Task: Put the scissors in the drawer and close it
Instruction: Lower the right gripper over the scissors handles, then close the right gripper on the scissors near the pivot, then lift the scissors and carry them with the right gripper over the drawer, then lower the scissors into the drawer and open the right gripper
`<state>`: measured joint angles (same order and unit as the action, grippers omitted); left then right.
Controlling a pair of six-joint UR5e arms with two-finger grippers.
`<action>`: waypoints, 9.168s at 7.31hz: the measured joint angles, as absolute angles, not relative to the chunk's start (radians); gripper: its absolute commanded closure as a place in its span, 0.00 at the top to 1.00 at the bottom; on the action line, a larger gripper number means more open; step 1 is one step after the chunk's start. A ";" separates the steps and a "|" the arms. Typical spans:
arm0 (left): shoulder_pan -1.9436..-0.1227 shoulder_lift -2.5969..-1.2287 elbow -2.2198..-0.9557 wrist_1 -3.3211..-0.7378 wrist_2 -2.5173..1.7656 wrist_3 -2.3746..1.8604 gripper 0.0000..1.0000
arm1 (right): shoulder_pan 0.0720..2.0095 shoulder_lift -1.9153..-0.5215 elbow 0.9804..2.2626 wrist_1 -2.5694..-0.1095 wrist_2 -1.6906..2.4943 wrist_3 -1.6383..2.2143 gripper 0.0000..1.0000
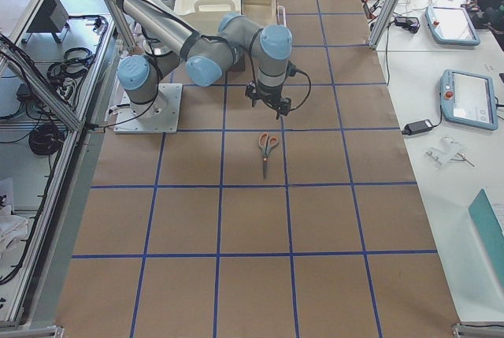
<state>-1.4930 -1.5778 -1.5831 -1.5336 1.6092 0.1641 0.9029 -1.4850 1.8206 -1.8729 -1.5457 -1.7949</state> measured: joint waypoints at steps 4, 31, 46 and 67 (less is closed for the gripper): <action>-1.492 -1.576 -1.583 -1.529 1.608 0.170 1.00 | 0.865 -1.353 1.933 -2.150 -1.545 -2.184 1.00; -1.493 -1.575 -1.583 -1.530 1.616 0.172 1.00 | 0.864 -1.329 1.979 -2.348 -1.532 -2.311 0.02; -1.486 -1.584 -1.583 -1.501 1.612 0.205 1.00 | 1.714 -1.508 1.648 -1.776 -1.578 -1.526 0.04; -1.475 -1.570 -1.562 -1.535 1.608 0.130 1.00 | 2.016 -1.262 1.565 -1.823 -1.574 -1.269 1.00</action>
<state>-1.4749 -1.5700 -1.5622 -1.5350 1.6077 0.1301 2.0155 -1.2617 1.5645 -1.8227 -1.5738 -1.2689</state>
